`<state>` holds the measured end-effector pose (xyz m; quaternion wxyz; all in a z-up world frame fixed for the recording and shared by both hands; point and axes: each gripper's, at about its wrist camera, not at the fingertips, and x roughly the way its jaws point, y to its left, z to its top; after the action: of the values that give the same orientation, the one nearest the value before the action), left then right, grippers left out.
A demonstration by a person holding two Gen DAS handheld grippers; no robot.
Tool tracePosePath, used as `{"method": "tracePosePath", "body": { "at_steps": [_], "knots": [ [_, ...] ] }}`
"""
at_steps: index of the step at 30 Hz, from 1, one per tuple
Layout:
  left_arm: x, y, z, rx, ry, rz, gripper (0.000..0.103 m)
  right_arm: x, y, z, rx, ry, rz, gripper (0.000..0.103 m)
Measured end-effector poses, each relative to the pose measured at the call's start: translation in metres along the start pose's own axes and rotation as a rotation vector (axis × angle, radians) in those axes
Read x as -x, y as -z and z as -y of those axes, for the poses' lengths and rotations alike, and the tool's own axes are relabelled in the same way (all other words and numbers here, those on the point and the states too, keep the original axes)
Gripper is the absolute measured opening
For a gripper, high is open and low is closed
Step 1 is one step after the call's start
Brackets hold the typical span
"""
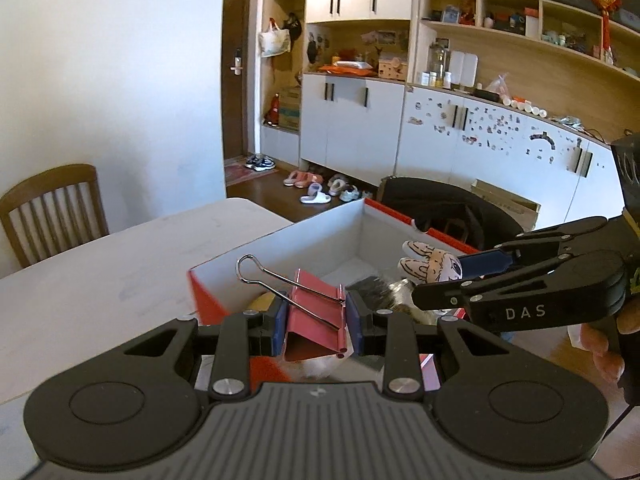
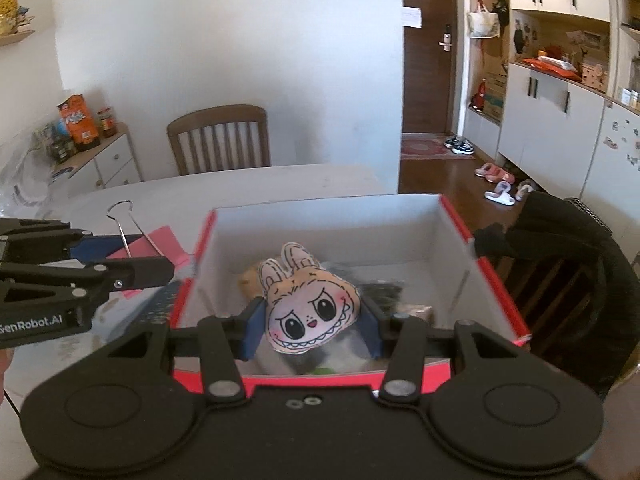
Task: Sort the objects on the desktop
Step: 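Carry the pink binder clip and plush bunny over the red shoebox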
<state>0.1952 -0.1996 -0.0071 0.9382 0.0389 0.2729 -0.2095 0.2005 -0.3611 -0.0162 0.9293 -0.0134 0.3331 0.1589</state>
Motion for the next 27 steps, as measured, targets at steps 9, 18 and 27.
{"method": "tracePosePath", "body": {
  "at_steps": [9, 18, 27],
  "knots": [
    [-0.052, -0.024, 0.02, -0.018, 0.03, -0.069, 0.029, -0.024, 0.0, 0.037, -0.031, 0.015, -0.059, 0.048],
    [-0.107, -0.04, 0.021, -0.027, 0.037, -0.163, 0.029, -0.056, 0.006, 0.049, -0.05, 0.0, -0.161, 0.048],
    [-0.151, -0.047, 0.01, -0.036, 0.038, -0.263, 0.029, -0.078, 0.006, 0.053, -0.031, -0.004, -0.214, 0.049]
  ]
}}
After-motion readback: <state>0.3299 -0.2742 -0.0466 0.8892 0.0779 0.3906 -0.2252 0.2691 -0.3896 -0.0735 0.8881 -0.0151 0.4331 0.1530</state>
